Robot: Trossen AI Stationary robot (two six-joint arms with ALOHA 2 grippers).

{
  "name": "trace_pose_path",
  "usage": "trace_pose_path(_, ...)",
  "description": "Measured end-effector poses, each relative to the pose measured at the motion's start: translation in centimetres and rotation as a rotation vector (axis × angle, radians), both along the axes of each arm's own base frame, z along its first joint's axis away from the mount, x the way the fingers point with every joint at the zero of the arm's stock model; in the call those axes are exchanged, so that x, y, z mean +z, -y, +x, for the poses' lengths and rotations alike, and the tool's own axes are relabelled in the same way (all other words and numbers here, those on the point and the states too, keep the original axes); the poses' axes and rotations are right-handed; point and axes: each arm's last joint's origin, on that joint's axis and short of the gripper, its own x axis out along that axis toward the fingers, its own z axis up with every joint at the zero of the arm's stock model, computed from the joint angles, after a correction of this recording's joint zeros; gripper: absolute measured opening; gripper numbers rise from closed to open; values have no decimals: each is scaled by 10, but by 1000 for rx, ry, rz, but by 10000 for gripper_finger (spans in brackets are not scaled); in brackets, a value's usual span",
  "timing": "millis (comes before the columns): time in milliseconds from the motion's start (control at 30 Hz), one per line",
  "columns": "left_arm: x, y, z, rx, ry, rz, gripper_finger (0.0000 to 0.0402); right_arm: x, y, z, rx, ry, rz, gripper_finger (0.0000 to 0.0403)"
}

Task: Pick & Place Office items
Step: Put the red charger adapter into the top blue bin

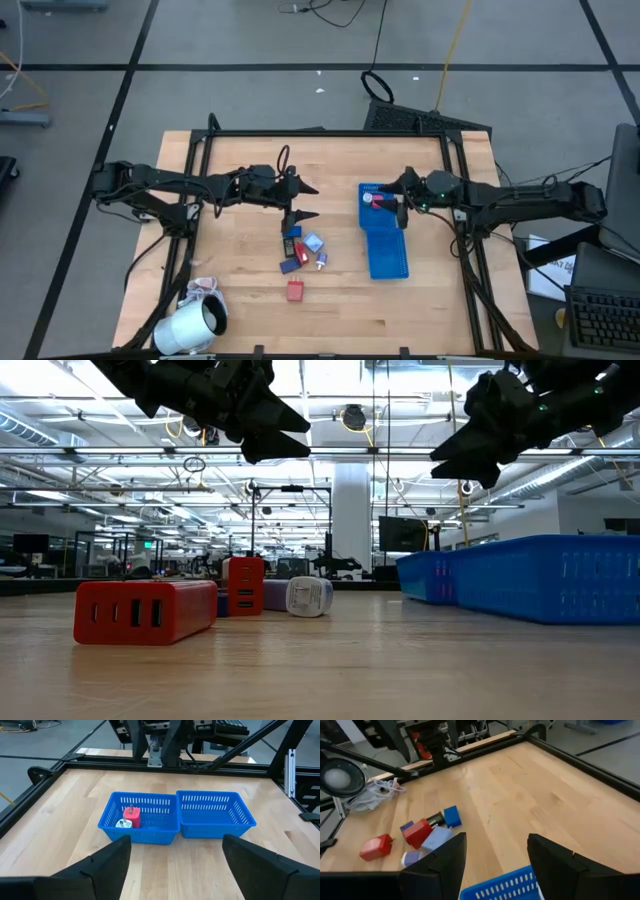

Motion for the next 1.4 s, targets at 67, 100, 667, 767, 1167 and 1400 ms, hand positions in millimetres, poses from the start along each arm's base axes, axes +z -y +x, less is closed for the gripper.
trace_pose_path(67, 0, 0, 0, 0, 0, 0, 324, -3, 0, -2, 4, -3, 3, 198)
trace_pose_path(100, 0, 0, 0, 0, 0, 0, 326, -5, -1, -3, 20, -4, 9, 198)
trace_pose_path(667, 0, 0, 0, 0, 3, 0, 307, -11, -6, -10, 148, 9, 40, 198)
trace_pose_path(767, 0, 0, 0, 0, 3, 1, 304, -9, -7, -11, 178, 22, 46, 198)
trace_pose_path(1167, 0, 0, 0, 0, 3, 0, 323, -2, -7, -15, 185, 74, 5, 199)
trace_pose_path(1400, 0, 0, 0, 0, 3, 0, 333, 11, -7, -13, 195, 208, -69, 199)
